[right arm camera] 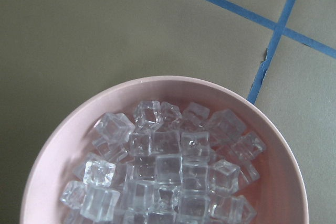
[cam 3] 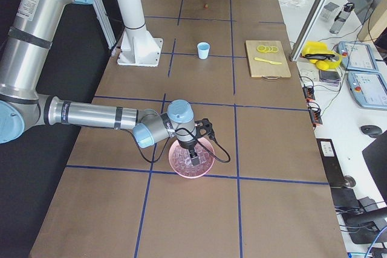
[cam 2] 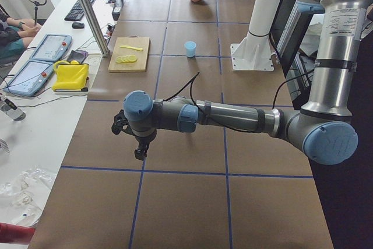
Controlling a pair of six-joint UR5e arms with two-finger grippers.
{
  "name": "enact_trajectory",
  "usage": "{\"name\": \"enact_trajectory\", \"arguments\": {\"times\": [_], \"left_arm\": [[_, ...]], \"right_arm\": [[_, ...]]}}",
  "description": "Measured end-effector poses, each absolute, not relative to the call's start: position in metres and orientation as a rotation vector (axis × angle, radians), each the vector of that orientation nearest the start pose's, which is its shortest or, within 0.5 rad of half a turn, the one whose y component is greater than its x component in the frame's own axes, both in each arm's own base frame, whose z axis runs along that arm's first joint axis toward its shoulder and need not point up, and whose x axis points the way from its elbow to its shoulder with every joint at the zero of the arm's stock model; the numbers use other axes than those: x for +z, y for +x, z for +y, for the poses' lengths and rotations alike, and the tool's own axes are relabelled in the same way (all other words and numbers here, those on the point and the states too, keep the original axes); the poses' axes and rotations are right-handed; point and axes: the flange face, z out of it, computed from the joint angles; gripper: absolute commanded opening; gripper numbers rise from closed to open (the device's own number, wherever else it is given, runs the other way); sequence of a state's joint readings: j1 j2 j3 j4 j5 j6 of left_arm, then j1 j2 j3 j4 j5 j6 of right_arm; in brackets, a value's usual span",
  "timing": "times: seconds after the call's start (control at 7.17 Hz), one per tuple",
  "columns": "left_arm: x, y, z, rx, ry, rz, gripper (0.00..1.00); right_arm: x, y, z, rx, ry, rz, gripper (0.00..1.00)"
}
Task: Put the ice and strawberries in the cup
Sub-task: 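Grasp a third ice cube from the pink bowl with the right gripper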
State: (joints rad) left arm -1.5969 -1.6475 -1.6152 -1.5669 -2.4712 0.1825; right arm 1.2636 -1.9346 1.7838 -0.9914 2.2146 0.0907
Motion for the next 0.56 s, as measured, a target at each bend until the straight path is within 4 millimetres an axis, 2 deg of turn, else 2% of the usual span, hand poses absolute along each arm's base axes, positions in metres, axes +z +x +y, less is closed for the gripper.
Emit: {"name": "enact_trajectory", "arguments": {"times": [0.56], "left_arm": [[0.589,-0.069,-0.527,0.198,0.201,0.885,1.0]], "right_arm": [[0.667,-0.037,-0.36,-0.63,0.366,-0.657,0.98]]}}
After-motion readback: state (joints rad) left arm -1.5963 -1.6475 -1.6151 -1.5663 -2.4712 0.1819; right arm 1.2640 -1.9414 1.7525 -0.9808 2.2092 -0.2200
